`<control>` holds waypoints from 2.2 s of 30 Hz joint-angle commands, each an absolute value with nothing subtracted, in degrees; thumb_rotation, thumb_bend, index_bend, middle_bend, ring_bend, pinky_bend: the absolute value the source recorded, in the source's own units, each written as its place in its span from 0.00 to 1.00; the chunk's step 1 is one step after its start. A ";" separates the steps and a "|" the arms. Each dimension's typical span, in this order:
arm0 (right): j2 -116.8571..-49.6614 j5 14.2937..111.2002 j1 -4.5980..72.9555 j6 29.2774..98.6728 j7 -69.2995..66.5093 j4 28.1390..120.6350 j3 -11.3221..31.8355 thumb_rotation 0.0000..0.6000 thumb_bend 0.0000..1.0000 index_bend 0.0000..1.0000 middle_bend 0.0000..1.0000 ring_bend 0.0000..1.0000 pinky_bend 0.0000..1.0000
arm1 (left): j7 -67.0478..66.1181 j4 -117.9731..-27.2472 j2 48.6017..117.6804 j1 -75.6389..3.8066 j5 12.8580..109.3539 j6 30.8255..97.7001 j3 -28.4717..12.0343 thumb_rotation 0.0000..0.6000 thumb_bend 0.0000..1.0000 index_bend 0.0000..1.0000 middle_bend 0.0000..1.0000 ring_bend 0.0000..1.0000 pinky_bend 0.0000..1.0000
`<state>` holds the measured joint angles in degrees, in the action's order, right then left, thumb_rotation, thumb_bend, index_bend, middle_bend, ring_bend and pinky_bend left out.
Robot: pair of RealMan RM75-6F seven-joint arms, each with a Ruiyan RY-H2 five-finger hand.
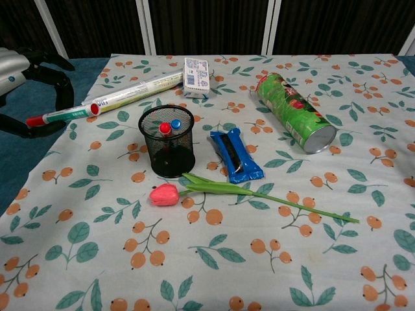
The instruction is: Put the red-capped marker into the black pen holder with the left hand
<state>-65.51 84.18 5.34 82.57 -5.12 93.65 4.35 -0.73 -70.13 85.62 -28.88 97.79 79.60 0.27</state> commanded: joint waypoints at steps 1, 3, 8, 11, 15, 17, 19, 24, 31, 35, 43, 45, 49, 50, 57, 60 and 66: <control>-65.51 84.24 5.35 82.57 -5.15 93.65 4.32 1.00 0.18 0.00 0.00 0.00 0.18 | -0.55 -69.84 85.75 -28.86 97.94 79.57 0.39 1.00 0.35 0.53 0.54 0.16 0.15; -65.51 84.29 5.35 82.57 -5.10 93.63 4.28 1.00 0.18 0.00 0.00 0.00 0.18 | -0.50 -69.70 85.82 -28.90 98.08 79.57 0.45 1.00 0.35 0.53 0.54 0.16 0.15; -65.48 84.15 5.34 82.54 -5.17 93.68 4.33 1.00 0.18 0.00 0.00 0.00 0.18 | -0.16 -69.45 85.99 -28.94 98.35 79.65 0.56 1.00 0.35 0.53 0.54 0.16 0.15; -65.49 84.16 5.36 82.47 -5.08 93.71 4.30 1.00 0.18 0.00 0.00 0.00 0.18 | -0.08 -69.30 86.03 -28.93 98.42 79.64 0.60 1.00 0.35 0.53 0.54 0.16 0.15; -65.49 84.04 5.31 82.54 -5.07 93.70 4.35 1.00 0.18 0.00 0.00 0.00 0.18 | -0.08 -69.15 86.13 -29.03 98.49 79.41 0.67 1.00 0.35 0.53 0.54 0.16 0.15; -65.45 83.92 5.29 82.52 -5.15 93.71 4.38 1.00 0.18 0.00 0.00 0.00 0.18 | 0.08 -69.15 86.24 -29.05 98.46 79.34 0.67 1.00 0.35 0.53 0.54 0.16 0.15; -65.43 83.90 5.29 82.49 -5.17 93.69 4.39 1.00 0.18 0.00 0.00 0.00 0.18 | 0.24 -69.20 86.29 -29.06 98.45 79.26 0.71 1.00 0.35 0.53 0.54 0.16 0.15; -65.44 83.88 5.30 82.44 -5.14 93.73 4.37 1.00 0.18 0.00 0.00 0.00 0.18 | 0.67 -69.10 86.38 -29.04 98.46 79.41 0.66 1.00 0.35 0.53 0.54 0.16 0.15; -65.43 83.70 5.33 82.33 -5.17 93.78 4.44 1.00 0.18 0.00 0.00 0.00 0.18 | 1.38 -69.47 86.44 -29.16 98.00 78.94 0.46 1.00 0.35 0.53 0.54 0.16 0.15; -65.42 83.51 5.34 82.26 -5.27 93.82 4.51 1.00 0.18 0.00 0.00 0.00 0.18 | 2.42 -70.17 86.64 -29.54 97.50 78.57 -0.08 1.00 0.35 0.53 0.54 0.16 0.15; -65.35 83.12 5.46 81.83 -5.52 93.99 4.62 1.00 0.18 0.00 0.00 0.00 0.18 | 6.44 -76.02 87.38 -33.00 95.75 76.32 -3.92 1.00 0.35 0.53 0.54 0.16 0.15; -65.32 83.02 5.48 81.75 -5.62 93.99 4.66 1.00 0.18 0.00 0.00 0.00 0.18 | 7.09 -77.84 87.52 -34.30 95.47 75.21 -4.89 1.00 0.35 0.53 0.54 0.16 0.15; -65.21 82.95 5.50 81.66 -5.95 94.10 4.69 1.00 0.18 0.00 0.00 0.00 0.18 | 9.30 -81.41 88.20 -37.00 94.43 72.65 -6.94 1.00 0.35 0.53 0.54 0.16 0.14; -65.20 82.97 5.50 81.64 -6.03 94.08 4.68 1.00 0.18 0.00 0.00 0.00 0.18 | 10.14 -82.06 88.54 -37.53 93.95 72.09 -7.43 1.00 0.35 0.53 0.54 0.16 0.14; -65.09 82.62 5.61 81.25 -6.67 94.24 4.79 1.00 0.18 0.00 0.00 0.00 0.18 | 15.79 -81.86 93.04 -41.40 87.79 67.01 -11.81 1.00 0.34 0.53 0.54 0.16 0.14; -65.04 82.53 5.65 81.13 -6.78 94.29 4.82 1.00 0.18 0.00 0.00 0.00 0.18 | 15.92 -79.95 94.27 -42.42 87.07 66.11 -12.36 1.00 0.34 0.53 0.54 0.16 0.14; -65.04 82.52 5.71 81.01 -6.74 94.35 4.81 1.00 0.18 0.00 0.00 0.00 0.18 | 16.89 -76.86 95.74 -43.68 86.33 64.56 -12.20 1.00 0.34 0.53 0.54 0.16 0.14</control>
